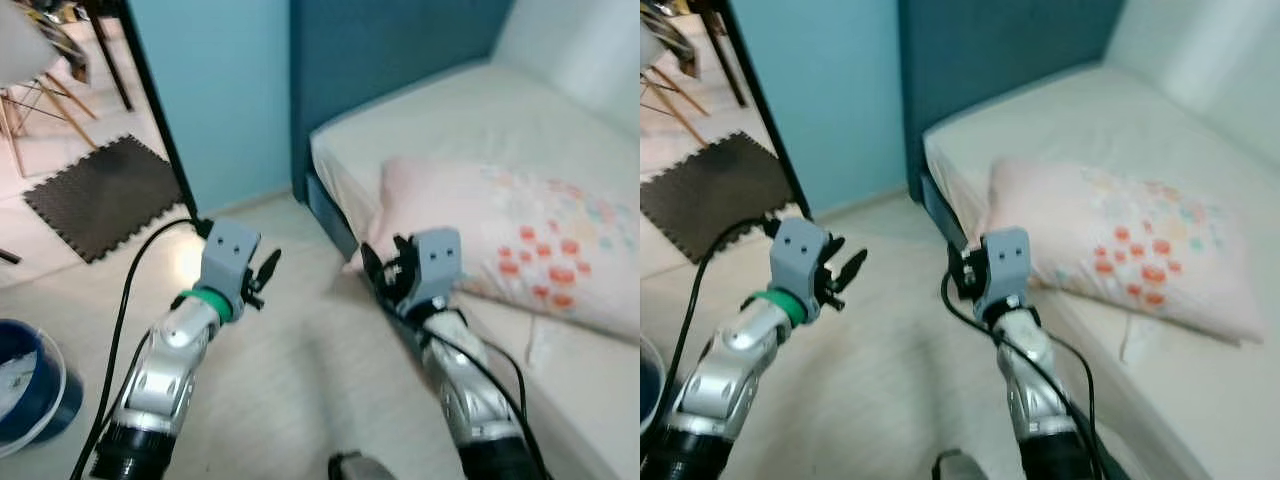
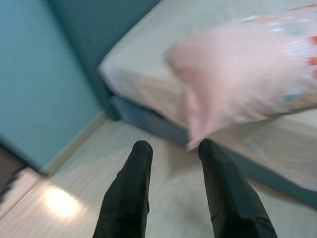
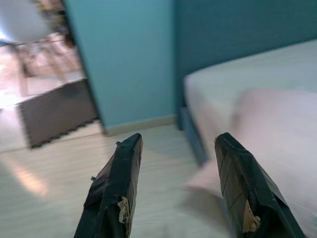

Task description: Clean up the room

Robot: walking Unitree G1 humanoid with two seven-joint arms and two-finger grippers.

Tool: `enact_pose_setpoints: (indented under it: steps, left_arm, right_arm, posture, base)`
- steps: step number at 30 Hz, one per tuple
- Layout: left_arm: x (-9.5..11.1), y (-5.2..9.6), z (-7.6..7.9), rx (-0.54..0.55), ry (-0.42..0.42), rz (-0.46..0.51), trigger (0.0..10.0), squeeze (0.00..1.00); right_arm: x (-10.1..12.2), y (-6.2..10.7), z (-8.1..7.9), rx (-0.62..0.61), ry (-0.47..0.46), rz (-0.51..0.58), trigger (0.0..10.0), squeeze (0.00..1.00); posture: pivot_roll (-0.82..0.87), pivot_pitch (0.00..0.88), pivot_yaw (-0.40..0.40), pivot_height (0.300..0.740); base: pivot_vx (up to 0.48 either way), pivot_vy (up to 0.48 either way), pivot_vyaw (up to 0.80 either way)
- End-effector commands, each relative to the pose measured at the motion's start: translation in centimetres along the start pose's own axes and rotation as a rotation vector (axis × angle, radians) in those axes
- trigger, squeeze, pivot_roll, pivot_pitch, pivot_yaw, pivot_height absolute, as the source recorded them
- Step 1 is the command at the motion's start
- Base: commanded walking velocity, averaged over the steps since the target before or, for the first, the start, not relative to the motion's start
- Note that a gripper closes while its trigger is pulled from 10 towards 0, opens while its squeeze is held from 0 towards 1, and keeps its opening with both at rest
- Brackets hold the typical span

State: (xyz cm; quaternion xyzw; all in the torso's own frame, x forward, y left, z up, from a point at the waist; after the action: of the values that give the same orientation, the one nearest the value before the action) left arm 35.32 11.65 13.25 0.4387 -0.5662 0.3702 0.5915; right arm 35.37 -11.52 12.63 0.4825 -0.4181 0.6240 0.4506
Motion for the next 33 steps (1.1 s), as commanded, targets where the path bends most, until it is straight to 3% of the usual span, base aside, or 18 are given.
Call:
enact_pose_setpoints:
  steps: [1,8,12,18,33]
  left_arm:
    - [-0.4,-0.1,0.3,-0.008,-0.010,-0.025,10.0,0.00]
    - [-0.3,-0.3,0.5,-0.029,-0.028,-0.042,10.0,0.00]
    - [-0.2,-0.4,0.5,-0.034,-0.013,-0.044,10.0,0.00]
    - [0.1,-0.5,0.8,-0.059,0.072,-0.040,10.0,0.00]
    - [0.4,-0.8,1.1,-0.052,0.092,-0.024,10.0,0.00]
  right_arm:
    - [-0.2,0.3,0.2,-0.015,-0.007,-0.003,10.0,0.00]
    - [-0.4,0.7,0.4,-0.029,-0.009,-0.007,10.0,0.00]
    - [-0.4,0.8,0.3,-0.032,-0.008,-0.008,10.0,0.00]
    - [-0.4,0.9,0.4,-0.036,-0.007,-0.010,10.0,0.00]
    - [-0.4,1.0,0.5,-0.034,0.001,-0.014,10.0,0.00]
  posture:
    - [-0.11,0.040,0.074,0.735]
    - [-0.12,0.046,0.084,0.735]
    - [-0.12,0.047,0.086,0.735]
    - [-0.13,0.048,0.088,0.735]
    - [-0.14,0.045,0.084,0.735]
  base:
    - [0.000,0.000,-0.80]
    - [0.000,0.000,-0.80]
    - [0.000,0.000,-0.80]
    - [0.000,0.000,-0.80]
    - [0.000,0.000,-0.80]
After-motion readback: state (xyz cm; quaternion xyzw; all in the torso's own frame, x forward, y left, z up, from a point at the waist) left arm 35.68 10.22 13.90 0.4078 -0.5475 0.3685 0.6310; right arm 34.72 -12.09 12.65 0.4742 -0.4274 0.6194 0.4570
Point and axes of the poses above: a point about 5 cm out from each wrist's last joint towards the gripper, its own y axis pointing back from the gripper into the wrist, its own x axis along the axis of the wrist's last joint, z = x × y, the point moved 5 cm from there along -y, pointing out of the wrist towards the gripper, and after that the axes turned 11 degrees about y, right-handed, at the moved point
